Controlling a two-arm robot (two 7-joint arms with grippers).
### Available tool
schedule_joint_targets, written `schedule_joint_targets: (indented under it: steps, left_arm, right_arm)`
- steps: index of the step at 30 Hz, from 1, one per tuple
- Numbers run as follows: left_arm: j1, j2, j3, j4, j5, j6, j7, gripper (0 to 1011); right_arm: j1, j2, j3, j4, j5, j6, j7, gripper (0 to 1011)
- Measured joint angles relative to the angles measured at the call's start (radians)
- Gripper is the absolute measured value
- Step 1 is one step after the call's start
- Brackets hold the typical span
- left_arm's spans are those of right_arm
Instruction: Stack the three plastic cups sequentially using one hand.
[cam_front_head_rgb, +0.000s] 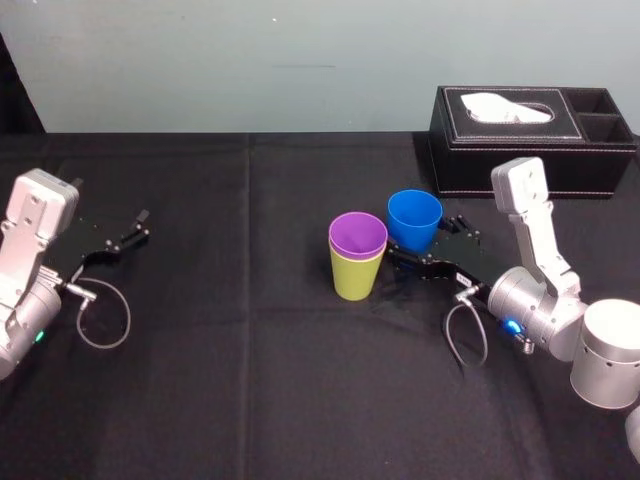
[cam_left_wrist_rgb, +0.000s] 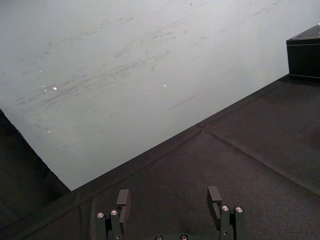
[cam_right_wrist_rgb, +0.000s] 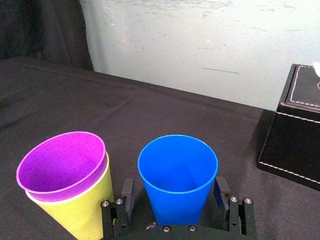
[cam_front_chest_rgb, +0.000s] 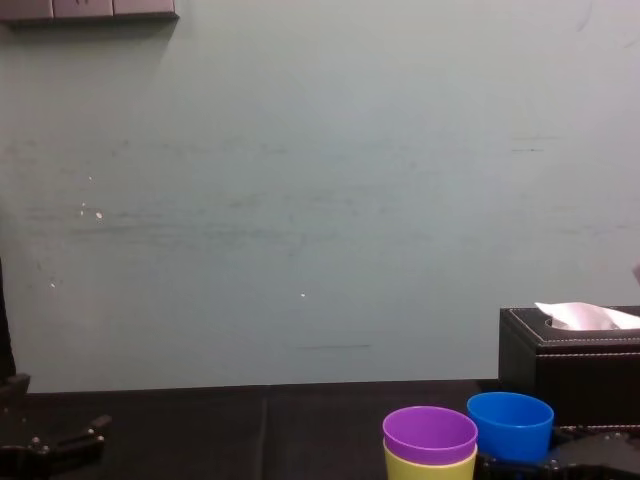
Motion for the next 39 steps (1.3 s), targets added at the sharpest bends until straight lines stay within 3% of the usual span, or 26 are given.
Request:
schedule_joint_targets:
  steps: [6, 14, 21, 32, 39]
  left_arm:
    - [0.0, 0.0, 0.0, 0.0, 0.0, 0.0, 0.0, 1011]
    - [0.0, 0.0, 0.0, 0.0, 0.0, 0.0, 0.0, 1012]
    - [0.0, 0.0, 0.0, 0.0, 0.0, 0.0, 0.0, 1011]
    - [0.0, 0.0, 0.0, 0.0, 0.0, 0.0, 0.0, 1011]
    - [0.0, 0.0, 0.0, 0.0, 0.0, 0.0, 0.0, 1011]
  right_arm:
    - [-0.001, 0.001, 0.001, -0.002, -0.001, 0.0, 0.0, 996]
    - [-0.002, 0.002, 0.001, -0.004, -0.001, 0.001, -0.001, 790]
    - [-0.006, 0.005, 0.004, -0.012, 0.0, 0.002, 0.0, 721]
    - [-0.061, 0.078, 0.051, -0.167, 0.039, 0.03, 0.026, 706]
    - [-0.09, 0.14, 0.082, -0.289, 0.106, 0.067, 0.073, 706]
